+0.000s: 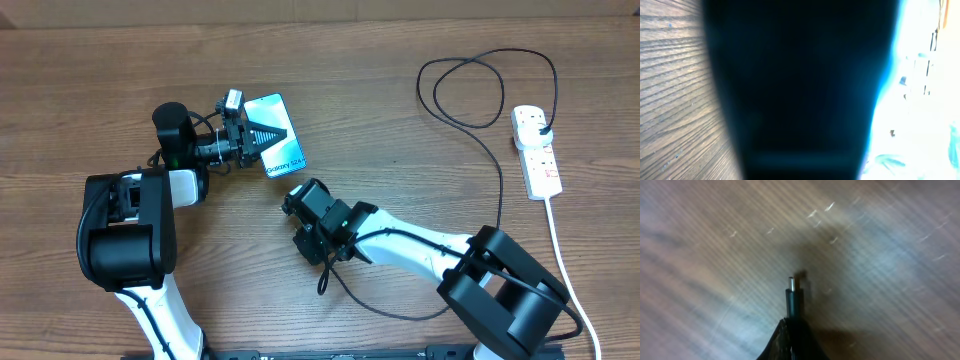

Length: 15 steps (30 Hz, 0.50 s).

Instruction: Plug charger to phone and switch on socket

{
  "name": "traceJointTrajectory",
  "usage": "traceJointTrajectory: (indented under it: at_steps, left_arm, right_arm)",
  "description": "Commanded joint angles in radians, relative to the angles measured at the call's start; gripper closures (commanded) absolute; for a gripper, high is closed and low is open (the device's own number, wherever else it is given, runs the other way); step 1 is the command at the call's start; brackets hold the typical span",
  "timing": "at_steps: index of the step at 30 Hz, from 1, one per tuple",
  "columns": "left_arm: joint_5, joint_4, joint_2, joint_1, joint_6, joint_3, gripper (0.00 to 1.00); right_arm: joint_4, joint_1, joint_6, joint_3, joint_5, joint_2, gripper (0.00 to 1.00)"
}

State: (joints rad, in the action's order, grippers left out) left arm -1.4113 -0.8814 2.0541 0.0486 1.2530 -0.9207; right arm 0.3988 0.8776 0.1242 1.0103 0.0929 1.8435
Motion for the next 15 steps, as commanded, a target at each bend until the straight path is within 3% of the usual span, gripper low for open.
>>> traceJointTrajectory:
  at_steps: [1, 5, 15]
  left_arm:
    - [-0.035, -0.005, -0.004, 0.005, -0.025, 0.002, 0.96]
    - [-0.041, -0.005, -0.004, 0.005, 0.004, 0.002, 0.96]
    - [-0.047, -0.005, -0.004, 0.000, 0.031, 0.002, 0.96]
  right_arm:
    - [0.055, -0.090, 0.073, 0.080, 0.371, 0.013, 0.96]
    - [0.014, -0.257, 0.116, 0.084, 0.780, -0.003, 0.96]
    - [0.018, -0.431, 0.195, 0.067, 1.038, -0.003, 0.96]
